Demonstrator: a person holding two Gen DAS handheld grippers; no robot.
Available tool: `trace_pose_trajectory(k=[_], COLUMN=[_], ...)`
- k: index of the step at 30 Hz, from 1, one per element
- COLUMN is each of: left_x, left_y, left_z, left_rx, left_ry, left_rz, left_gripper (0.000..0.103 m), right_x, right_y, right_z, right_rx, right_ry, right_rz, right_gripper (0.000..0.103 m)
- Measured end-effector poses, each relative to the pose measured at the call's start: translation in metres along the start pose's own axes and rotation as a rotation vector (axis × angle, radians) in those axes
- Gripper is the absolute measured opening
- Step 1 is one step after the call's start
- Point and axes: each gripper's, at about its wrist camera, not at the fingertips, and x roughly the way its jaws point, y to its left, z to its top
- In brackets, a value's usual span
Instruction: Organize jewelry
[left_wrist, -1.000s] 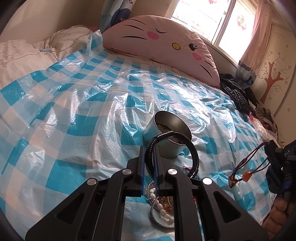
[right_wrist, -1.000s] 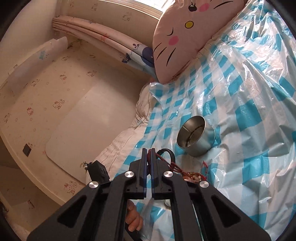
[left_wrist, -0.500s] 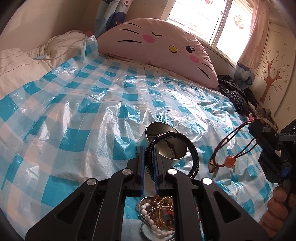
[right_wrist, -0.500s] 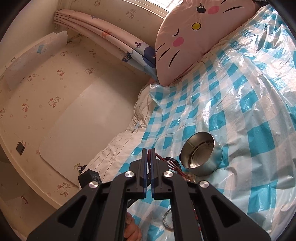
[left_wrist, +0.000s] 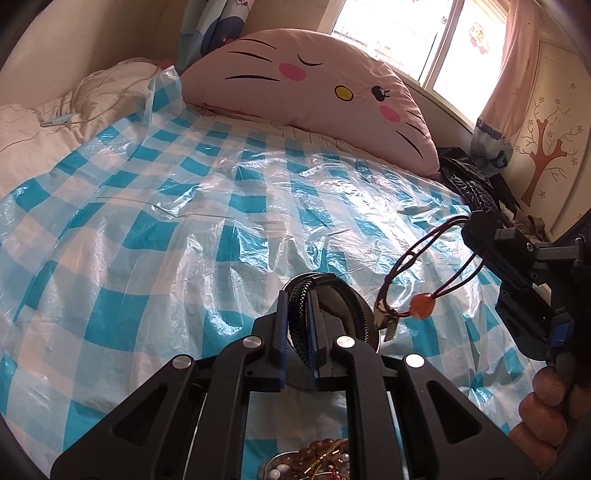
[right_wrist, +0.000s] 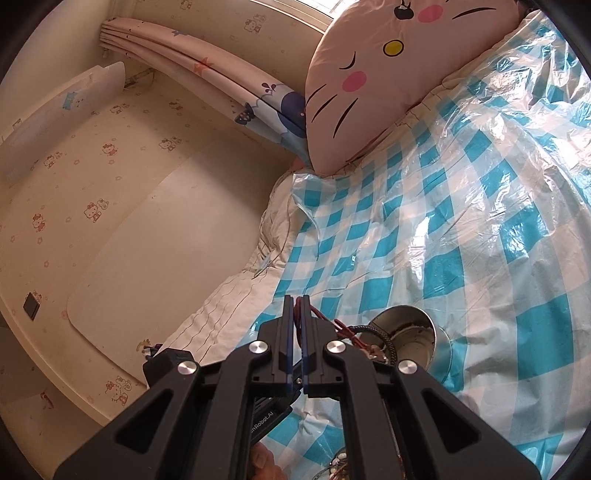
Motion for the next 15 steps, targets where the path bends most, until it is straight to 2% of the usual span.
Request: trace_pose_trajectory(k=[3,6,8,12,14,15], left_x=[0.013,0.031,0.037,0.022,0.011,0.006], left_y=[-0.002,-0.003,0.000,0.014,0.024,0.028], left_z=[0.003,0.003,0.002,-0.001,-0.002,-0.003], left_rx=[0.003,0.007,0.000,-0.032,-0.062,-0.077], left_ry=[0.011,0.061,0.076,0.052,0.041,0.038], left_rz=[0.006,0.007,0.033,0.066,0.075,0.083], left_gripper=[0.009,0.009,0.014,0.031,0.034,0.036], right_x=[0.013,0.025,0.036,0.058,0.058,0.055], right_y=[-0.006,-0.009,-0.013,-0.026,-0.030,-0.030], right_z=[0.003,0.002,-0.001,-0.012,-0.017,-0.019], right_rx=[-0.004,-0.026,-0.035,-0.027,-0.020,-0.017], right_ry=[0.014,0.039,0.071,0.177,0.184,0.173], right_rz=[-0.008,-0.044,-0.082,-0.154,-0.188,-0.197], right_gripper=[0.004,0.004,0.004,0.004,0.007,0.012])
